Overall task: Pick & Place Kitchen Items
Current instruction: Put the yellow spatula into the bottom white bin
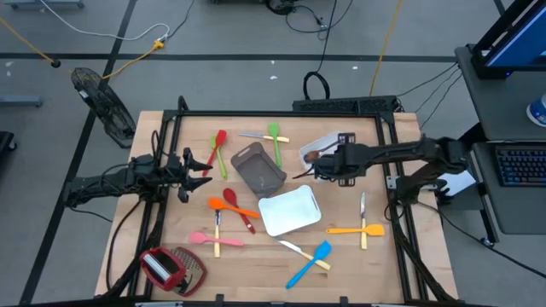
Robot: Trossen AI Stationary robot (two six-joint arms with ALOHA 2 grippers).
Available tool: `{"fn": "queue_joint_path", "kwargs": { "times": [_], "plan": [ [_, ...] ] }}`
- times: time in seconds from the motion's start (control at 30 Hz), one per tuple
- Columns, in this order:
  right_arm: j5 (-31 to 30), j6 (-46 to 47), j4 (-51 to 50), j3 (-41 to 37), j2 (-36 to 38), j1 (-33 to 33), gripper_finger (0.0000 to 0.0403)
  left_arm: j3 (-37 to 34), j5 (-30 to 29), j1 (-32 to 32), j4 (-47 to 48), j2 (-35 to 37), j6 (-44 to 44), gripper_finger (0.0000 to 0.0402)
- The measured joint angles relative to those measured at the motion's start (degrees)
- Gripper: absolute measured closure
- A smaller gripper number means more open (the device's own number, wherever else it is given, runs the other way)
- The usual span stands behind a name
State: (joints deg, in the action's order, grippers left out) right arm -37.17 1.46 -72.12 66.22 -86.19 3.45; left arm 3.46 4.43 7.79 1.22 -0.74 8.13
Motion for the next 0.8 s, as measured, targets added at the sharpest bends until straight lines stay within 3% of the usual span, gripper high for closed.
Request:
{"fn": "queue_joint_path", "kwargs": {
  "times": [0.17,0.5,0.8],
  "plan": [
    [2.2,10.0,-1.2,0.0,3.5,-2.3,0.0262,0.0,0.0,0.0,-1.8,0.0,1.2,0.0199],
    [16.3,16.7,-1.8,0.0,6.7,-8.2,0.0262,0.0,0.0,0.0,-6.3,0.0,1.1,0.0199],
    [18.0,22.8,0.8,0.0,6.7,-13.7,0.0262,0.0,0.0,0.0,-7.3,0.0,3.1,0.0199]
  ]
}}
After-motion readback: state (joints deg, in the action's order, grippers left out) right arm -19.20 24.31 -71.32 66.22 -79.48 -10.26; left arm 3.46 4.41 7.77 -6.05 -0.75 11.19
